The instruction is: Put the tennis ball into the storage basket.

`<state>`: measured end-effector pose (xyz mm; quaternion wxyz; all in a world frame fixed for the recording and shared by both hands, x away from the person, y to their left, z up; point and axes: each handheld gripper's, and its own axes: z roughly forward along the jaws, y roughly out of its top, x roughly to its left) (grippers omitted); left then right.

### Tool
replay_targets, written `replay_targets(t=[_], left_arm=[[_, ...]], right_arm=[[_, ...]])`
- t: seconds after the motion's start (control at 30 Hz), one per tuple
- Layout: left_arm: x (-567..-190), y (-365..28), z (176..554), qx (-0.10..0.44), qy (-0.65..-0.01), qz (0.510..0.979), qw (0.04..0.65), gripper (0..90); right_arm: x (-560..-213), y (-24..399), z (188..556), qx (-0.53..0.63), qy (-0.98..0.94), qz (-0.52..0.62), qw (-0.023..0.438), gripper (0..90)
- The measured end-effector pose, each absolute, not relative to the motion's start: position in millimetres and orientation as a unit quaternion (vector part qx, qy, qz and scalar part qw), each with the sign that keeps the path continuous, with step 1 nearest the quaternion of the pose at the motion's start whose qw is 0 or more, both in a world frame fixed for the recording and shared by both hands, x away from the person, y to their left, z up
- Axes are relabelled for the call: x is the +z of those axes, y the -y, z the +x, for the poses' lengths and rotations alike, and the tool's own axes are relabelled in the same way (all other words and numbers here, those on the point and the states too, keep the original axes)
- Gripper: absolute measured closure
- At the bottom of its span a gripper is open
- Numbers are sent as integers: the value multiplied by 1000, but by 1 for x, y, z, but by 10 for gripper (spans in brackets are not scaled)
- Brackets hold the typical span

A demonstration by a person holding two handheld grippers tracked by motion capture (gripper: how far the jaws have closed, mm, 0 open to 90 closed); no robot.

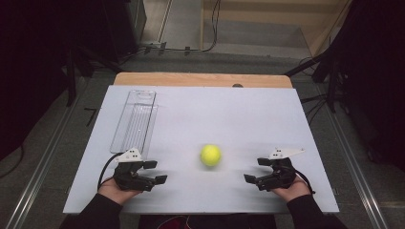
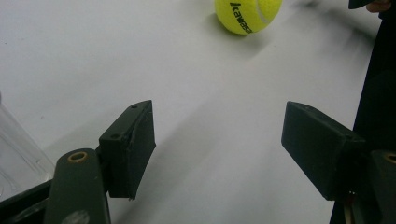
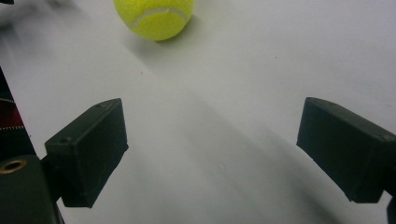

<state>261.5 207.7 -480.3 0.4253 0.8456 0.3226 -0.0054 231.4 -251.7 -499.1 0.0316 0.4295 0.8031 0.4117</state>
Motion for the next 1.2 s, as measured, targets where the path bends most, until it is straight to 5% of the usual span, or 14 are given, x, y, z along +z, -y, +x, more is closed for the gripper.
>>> replay_targets(t=[1.2], left_arm=[[-461, -183, 268, -22, -296, 849, 437, 215]], right_arm=[[-499, 253, 232, 412, -801, 432, 38, 68]])
